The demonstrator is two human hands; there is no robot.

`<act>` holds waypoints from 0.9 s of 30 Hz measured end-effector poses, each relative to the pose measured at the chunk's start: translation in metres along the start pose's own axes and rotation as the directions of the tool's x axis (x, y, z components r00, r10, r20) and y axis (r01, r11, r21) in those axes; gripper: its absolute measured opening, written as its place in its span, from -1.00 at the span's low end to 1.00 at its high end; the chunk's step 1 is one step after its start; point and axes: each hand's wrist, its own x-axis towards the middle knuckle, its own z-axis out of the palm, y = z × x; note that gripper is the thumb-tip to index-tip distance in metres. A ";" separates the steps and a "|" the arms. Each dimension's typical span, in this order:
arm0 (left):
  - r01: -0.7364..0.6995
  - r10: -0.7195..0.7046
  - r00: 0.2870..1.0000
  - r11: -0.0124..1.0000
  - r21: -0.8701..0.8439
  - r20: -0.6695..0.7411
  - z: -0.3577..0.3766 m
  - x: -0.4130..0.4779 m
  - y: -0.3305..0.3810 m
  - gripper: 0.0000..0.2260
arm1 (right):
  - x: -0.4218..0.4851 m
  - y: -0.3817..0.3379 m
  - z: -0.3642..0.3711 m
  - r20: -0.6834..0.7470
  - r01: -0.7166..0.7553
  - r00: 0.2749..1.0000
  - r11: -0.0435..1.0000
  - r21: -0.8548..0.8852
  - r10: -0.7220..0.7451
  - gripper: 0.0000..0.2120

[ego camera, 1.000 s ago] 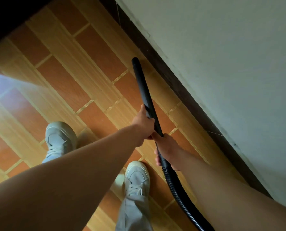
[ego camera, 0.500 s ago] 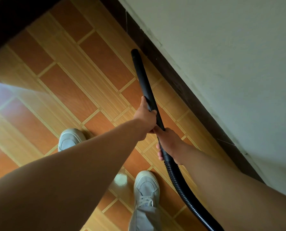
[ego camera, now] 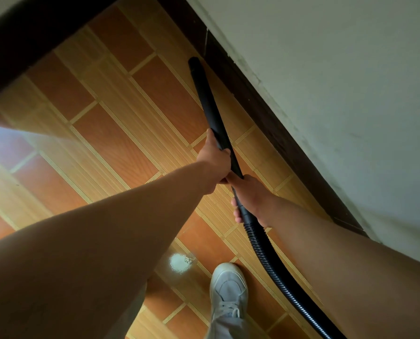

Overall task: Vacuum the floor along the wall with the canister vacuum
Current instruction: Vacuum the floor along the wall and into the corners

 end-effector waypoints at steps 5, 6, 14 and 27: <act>0.001 -0.001 1.000 1.000 -0.019 -0.009 -0.017 0.008 0.011 -0.34 | 0.009 -0.017 0.010 0.003 0.001 1.000 1.000 0.004 -0.001 -0.54; 0.003 -0.003 1.000 1.000 -0.024 -0.011 -0.020 0.010 0.013 -0.34 | 0.010 -0.020 0.013 0.001 0.003 1.000 1.000 0.001 -0.003 -0.53; -0.021 0.020 1.000 0.999 -0.031 -0.023 -0.054 0.021 0.030 -0.35 | 0.022 -0.050 0.033 0.026 0.027 0.999 1.000 -0.006 -0.027 -0.63; -0.085 0.079 0.995 0.990 -0.108 -0.057 -0.100 0.052 0.066 -0.43 | 0.048 -0.112 0.058 0.028 0.038 0.999 0.997 -0.064 -0.036 -0.49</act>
